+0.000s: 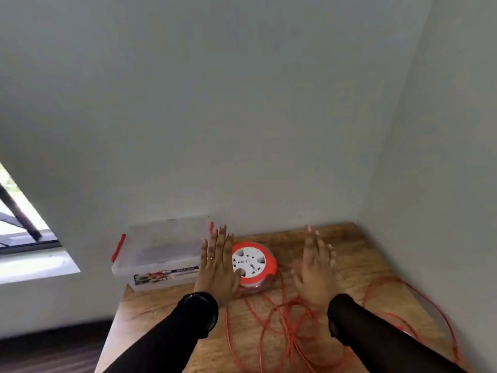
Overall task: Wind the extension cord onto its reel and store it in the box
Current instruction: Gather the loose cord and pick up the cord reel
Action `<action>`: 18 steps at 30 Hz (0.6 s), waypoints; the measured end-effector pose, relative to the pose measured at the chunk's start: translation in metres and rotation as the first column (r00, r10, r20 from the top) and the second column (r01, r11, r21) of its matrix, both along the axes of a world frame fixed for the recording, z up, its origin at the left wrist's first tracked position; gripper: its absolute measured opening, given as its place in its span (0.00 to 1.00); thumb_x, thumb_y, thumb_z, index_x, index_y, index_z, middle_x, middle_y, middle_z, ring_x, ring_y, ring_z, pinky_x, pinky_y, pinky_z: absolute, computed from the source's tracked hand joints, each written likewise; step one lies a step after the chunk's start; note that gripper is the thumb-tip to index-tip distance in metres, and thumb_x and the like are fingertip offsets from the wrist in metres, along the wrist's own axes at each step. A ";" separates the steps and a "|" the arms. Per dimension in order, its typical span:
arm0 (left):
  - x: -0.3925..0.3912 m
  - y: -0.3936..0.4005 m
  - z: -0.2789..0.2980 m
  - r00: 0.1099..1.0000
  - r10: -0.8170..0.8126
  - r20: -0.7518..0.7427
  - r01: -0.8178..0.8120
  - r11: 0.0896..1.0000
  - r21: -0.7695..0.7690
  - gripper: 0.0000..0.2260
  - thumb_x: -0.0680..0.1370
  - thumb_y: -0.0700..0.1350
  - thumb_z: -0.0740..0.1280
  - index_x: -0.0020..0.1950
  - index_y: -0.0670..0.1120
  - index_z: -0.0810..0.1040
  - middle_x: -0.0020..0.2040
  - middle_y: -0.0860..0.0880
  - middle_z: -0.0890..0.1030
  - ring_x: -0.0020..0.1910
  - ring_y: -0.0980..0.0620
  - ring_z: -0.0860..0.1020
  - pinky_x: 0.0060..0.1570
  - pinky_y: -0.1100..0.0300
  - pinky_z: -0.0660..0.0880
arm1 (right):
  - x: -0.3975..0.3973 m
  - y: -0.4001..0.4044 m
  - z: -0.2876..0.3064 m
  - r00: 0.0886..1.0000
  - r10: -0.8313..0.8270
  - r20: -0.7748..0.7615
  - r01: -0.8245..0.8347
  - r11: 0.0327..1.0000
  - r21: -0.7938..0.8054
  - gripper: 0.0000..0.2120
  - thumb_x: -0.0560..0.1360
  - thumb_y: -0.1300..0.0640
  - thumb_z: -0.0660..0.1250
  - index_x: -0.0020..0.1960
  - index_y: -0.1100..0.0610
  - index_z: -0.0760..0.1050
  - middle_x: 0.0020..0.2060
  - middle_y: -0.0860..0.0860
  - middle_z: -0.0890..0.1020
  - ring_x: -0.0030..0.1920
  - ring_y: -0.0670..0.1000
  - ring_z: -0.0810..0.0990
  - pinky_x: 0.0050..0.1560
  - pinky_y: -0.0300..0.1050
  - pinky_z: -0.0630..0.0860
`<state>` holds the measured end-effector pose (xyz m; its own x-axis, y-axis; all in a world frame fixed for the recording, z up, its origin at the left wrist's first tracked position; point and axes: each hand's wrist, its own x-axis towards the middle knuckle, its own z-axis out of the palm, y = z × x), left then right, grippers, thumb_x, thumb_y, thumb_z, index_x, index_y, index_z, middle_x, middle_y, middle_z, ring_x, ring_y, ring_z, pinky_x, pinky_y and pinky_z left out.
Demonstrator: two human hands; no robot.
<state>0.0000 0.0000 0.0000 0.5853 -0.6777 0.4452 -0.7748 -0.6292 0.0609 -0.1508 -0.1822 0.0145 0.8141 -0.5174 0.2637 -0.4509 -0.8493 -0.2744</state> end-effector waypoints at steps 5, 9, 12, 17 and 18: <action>-0.024 0.016 -0.048 0.995 -0.029 -0.099 0.042 0.990 0.132 0.35 0.70 0.55 0.64 0.74 0.41 0.60 0.75 0.39 0.62 0.74 0.41 0.57 0.73 0.48 0.46 | -0.041 0.021 -0.052 0.995 0.006 -0.103 0.000 0.998 0.060 0.43 0.67 0.47 0.61 0.76 0.63 0.49 0.76 0.55 0.56 0.74 0.58 0.60 0.68 0.61 0.60; -0.019 0.015 -0.059 0.958 -0.022 -0.287 0.075 0.982 0.174 0.34 0.73 0.55 0.61 0.77 0.50 0.55 0.77 0.43 0.56 0.77 0.42 0.53 0.73 0.45 0.50 | -0.056 0.035 -0.067 0.977 0.063 -0.205 -0.032 0.988 0.148 0.44 0.69 0.29 0.53 0.77 0.53 0.51 0.77 0.51 0.53 0.77 0.55 0.51 0.71 0.60 0.53; -0.013 0.010 -0.059 0.909 -0.005 -0.417 0.088 0.979 0.182 0.38 0.72 0.60 0.64 0.77 0.56 0.49 0.79 0.46 0.47 0.78 0.45 0.43 0.74 0.45 0.47 | -0.065 0.046 -0.062 0.925 0.091 -0.369 -0.037 0.988 0.150 0.49 0.60 0.20 0.53 0.75 0.43 0.53 0.77 0.52 0.47 0.77 0.57 0.42 0.71 0.63 0.46; -0.002 -0.007 -0.056 0.887 0.056 -0.457 0.095 0.949 0.301 0.38 0.72 0.64 0.64 0.77 0.59 0.48 0.79 0.47 0.42 0.77 0.45 0.41 0.75 0.45 0.45 | -0.083 0.038 -0.052 0.959 -0.056 -0.277 0.092 0.988 0.120 0.50 0.52 0.16 0.54 0.71 0.35 0.58 0.77 0.56 0.43 0.75 0.61 0.36 0.69 0.68 0.44; -0.004 -0.010 -0.056 0.884 0.087 -0.459 0.073 0.945 0.319 0.37 0.73 0.62 0.64 0.76 0.59 0.49 0.79 0.47 0.43 0.77 0.45 0.41 0.75 0.44 0.45 | -0.087 0.029 -0.050 0.949 -0.088 -0.303 0.126 0.986 0.110 0.50 0.52 0.16 0.54 0.71 0.34 0.56 0.77 0.56 0.40 0.75 0.62 0.35 0.69 0.69 0.44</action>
